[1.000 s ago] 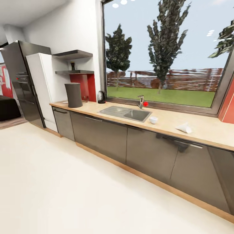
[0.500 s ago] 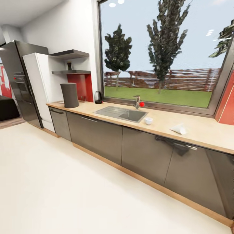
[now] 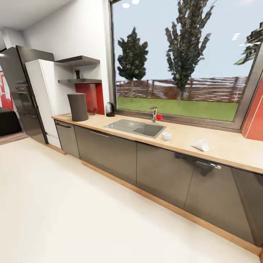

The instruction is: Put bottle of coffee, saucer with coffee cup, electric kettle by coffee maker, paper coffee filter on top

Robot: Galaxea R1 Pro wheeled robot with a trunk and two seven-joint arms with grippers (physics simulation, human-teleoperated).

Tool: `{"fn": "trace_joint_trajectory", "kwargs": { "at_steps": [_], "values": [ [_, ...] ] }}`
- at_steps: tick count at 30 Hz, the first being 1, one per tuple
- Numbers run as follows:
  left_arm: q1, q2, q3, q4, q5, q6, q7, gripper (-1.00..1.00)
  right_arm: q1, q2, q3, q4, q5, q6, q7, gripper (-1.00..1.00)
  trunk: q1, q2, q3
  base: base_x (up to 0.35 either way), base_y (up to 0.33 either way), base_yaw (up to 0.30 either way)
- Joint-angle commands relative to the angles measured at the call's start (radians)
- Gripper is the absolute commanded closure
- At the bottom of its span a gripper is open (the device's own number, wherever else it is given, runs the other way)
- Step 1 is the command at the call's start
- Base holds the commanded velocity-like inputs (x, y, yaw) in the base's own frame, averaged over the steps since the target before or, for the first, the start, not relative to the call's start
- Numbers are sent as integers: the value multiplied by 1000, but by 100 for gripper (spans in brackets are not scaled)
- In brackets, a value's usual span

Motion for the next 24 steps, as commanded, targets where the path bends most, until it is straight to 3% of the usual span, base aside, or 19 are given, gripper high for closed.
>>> {"fn": "trace_joint_trajectory", "kwargs": {
  "at_steps": [1, 11, 24],
  "values": [
    [0, 0, 0, -1, 0, -2, 0, -100, 0, 0, 0, 1, 0, -3, 0, -100, 0, 0, -1, 61, 0, 0],
    [0, 0, 0, -1, 0, -2, 0, -100, 0, 0, 0, 1, 0, -3, 0, -100, 0, 0, -1, 52, 5, 0],
    [0, 0, 0, -1, 0, -2, 0, -100, -1, 0, 0, 1, 0, -3, 0, -100, 0, 0, -1, 203, 131, 0]
  ]
}}
